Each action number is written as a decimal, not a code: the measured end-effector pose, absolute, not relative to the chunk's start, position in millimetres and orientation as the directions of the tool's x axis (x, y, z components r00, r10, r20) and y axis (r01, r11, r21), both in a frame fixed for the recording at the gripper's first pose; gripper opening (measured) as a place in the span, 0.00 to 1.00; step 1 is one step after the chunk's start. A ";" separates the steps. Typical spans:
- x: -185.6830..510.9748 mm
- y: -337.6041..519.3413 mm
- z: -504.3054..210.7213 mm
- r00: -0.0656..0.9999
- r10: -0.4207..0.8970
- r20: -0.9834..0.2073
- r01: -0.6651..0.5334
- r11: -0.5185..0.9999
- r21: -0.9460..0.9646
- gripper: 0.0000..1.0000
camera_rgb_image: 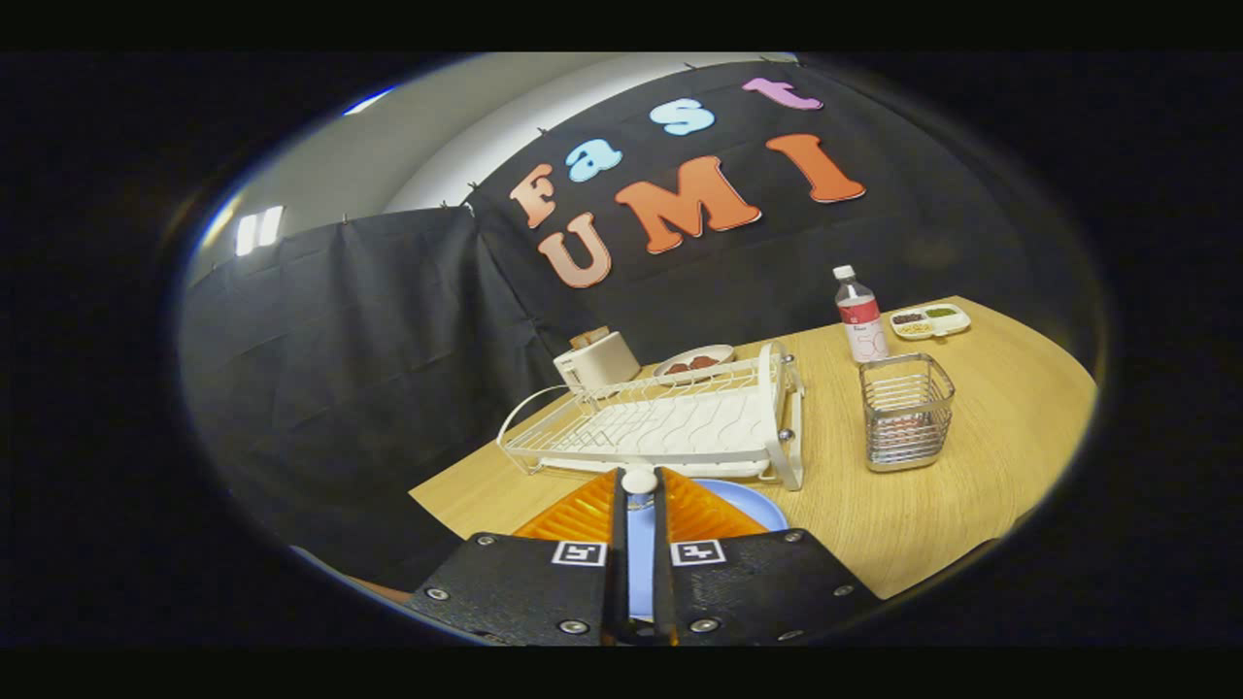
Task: Take the plate from the dish rack, then take the spoon from the basket and place it into the plate.
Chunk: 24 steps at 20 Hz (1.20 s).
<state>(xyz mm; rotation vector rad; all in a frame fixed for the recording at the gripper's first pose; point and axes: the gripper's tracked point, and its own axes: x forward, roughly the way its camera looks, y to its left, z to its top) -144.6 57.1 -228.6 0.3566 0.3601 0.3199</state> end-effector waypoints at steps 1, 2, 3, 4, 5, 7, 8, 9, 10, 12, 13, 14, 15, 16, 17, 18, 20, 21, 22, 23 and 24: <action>-141.8 56.4 -234.7 0.888 0.355 -0.292 -0.228 0.892 0.390 0.10; -142.7 54.9 -240.8 0.889 0.346 -0.300 -0.218 0.896 0.387 0.10; -142.7 54.6 -245.7 0.887 0.343 -0.308 -0.212 0.896 0.389 0.10; -144.5 56.9 -249.9 0.883 0.350 -0.312 -0.213 0.892 0.398 0.10; -145.9 58.7 -251.6 0.879 0.358 -0.314 -0.217 0.888 0.404 0.10; -144.6 57.6 -253.8 0.884 0.353 -0.306 -0.213 0.888 0.409 0.10; -146.3 57.6 -258.6 0.881 0.354 -0.314 -0.211 0.888 0.409 0.10; -148.7 59.0 -262.9 0.876 0.359 -0.321 -0.214 0.887 0.408 0.10; -151.8 59.9 -268.5 0.868 0.363 -0.338 -0.216 0.890 0.402 0.10; -156.1 60.9 -279.7 0.852 0.369 -0.371 -0.218 0.895 0.388 0.11; -156.9 61.3 -283.2 0.848 0.369 -0.380 -0.216 0.896 0.388 0.11; -157.6 61.7 -284.9 0.845 0.368 -0.387 -0.214 0.897 0.386 0.11; -158.1 61.2 -286.2 0.843 0.367 -0.392 -0.211 0.898 0.387 0.12; -159.3 61.5 -287.9 0.841 0.366 -0.399 -0.208 0.899 0.386 0.12; -159.3 60.1 -290.2 0.838 0.362 -0.407 -0.203 0.901 0.384 0.13; -161.2 60.2 -292.9 0.834 0.361 -0.417 -0.201 0.903 0.381 0.13; -161.9 58.1 -301.7 0.822 0.353 -0.446 -0.188 0.909 0.373 0.14; -163.6 57.1 -306.2 0.812 0.351 -0.466 -0.180 0.911 0.372 0.15; -164.7 55.9 -309.5 0.807 0.346 -0.478 -0.172 0.913 0.371 0.16; -165.2 54.1 -309.9 0.806 0.339 -0.485 -0.165 0.916 0.367 0.17; -163.5 52.0 -309.1 0.810 0.329 -0.485 -0.157 0.919 0.362 0.18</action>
